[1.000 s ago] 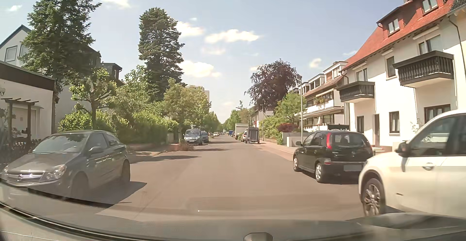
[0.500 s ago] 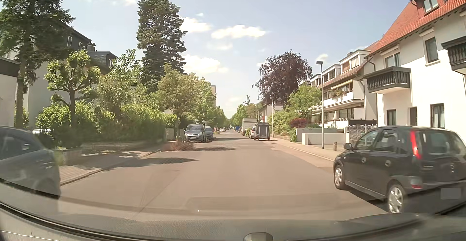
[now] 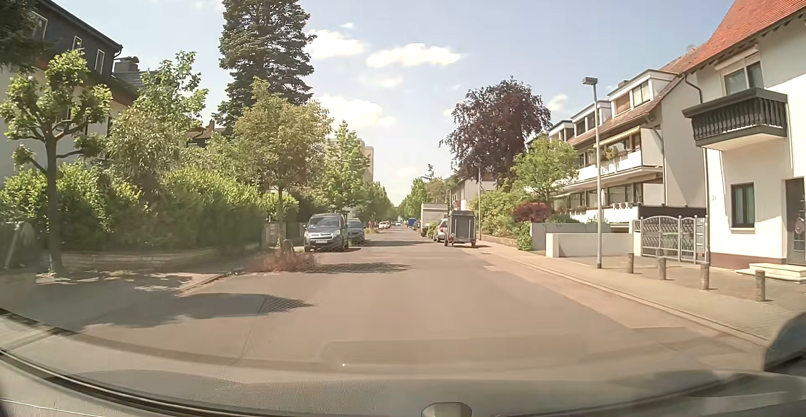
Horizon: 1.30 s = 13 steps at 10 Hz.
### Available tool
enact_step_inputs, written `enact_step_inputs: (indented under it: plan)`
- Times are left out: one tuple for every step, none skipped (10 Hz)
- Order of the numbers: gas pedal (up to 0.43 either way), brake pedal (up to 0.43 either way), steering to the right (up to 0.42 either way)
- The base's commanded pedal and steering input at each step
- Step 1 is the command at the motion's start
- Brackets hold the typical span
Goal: Follow the waypoints while adhering to traffic rules and regulations
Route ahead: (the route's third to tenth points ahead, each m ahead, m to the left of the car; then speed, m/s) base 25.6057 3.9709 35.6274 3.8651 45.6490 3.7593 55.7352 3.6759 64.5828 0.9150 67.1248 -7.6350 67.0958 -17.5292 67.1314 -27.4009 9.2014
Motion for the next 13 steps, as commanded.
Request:
enact_step_inputs:
  plan:
    - [0.350,0.000,-0.003]
    - [0.350,0.000,-0.003]
    - [0.339,0.000,-0.003]
    - [0.319,0.000,-0.003]
    - [0.299,0.000,-0.003]
    - [0.287,0.000,-0.003]
    - [0.280,0.000,-0.003]
    - [0.240,0.000,-0.003]
    - [0.220,0.000,-0.003]
    - [0.177,0.000,-0.003]
    - [0.130,0.000,-0.003]
    - [0.087,0.000,-0.003]
    - [0.079,0.000,-0.003]
